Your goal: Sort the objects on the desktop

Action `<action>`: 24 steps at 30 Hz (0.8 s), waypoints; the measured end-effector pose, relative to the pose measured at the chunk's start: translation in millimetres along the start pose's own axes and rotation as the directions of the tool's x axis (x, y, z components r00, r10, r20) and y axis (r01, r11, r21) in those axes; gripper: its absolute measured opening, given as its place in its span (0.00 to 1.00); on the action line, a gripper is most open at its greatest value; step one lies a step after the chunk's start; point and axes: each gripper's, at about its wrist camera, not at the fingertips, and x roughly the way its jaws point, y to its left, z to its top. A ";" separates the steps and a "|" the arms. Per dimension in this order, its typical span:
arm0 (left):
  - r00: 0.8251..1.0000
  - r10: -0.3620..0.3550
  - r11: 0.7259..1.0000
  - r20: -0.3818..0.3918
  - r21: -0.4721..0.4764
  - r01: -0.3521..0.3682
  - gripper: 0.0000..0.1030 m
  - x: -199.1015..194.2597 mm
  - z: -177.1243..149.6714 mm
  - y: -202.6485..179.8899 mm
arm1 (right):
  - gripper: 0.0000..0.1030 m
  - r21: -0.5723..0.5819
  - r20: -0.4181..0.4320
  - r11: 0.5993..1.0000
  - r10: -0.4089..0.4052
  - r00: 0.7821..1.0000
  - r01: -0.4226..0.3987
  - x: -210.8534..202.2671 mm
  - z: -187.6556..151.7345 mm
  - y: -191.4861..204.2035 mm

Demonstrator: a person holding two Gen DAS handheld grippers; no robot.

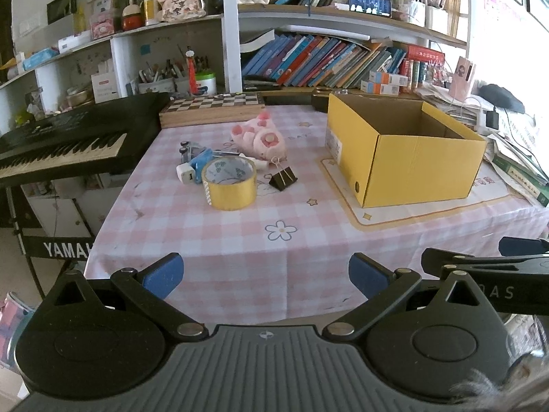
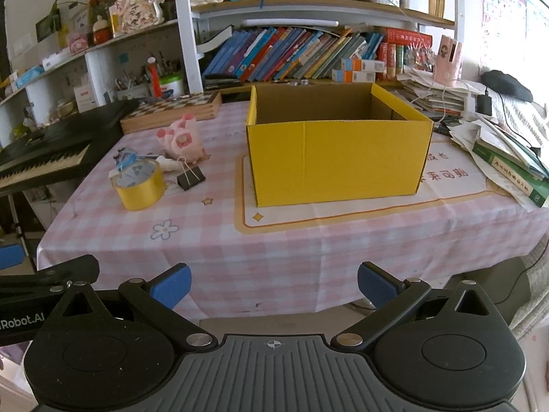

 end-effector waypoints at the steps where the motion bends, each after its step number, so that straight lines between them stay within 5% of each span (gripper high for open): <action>1: 1.000 0.000 1.000 0.000 0.000 0.000 1.00 0.0 -0.1 -0.2 | 1.00 -0.001 0.001 1.000 -0.001 1.000 0.001 0.1 0.2 0.1; 24: 1.000 -0.014 1.000 -0.011 -0.004 0.013 1.00 5.9 -0.4 -0.6 | 1.00 0.011 -0.010 1.000 0.003 1.000 -0.003 5.2 0.2 -3.6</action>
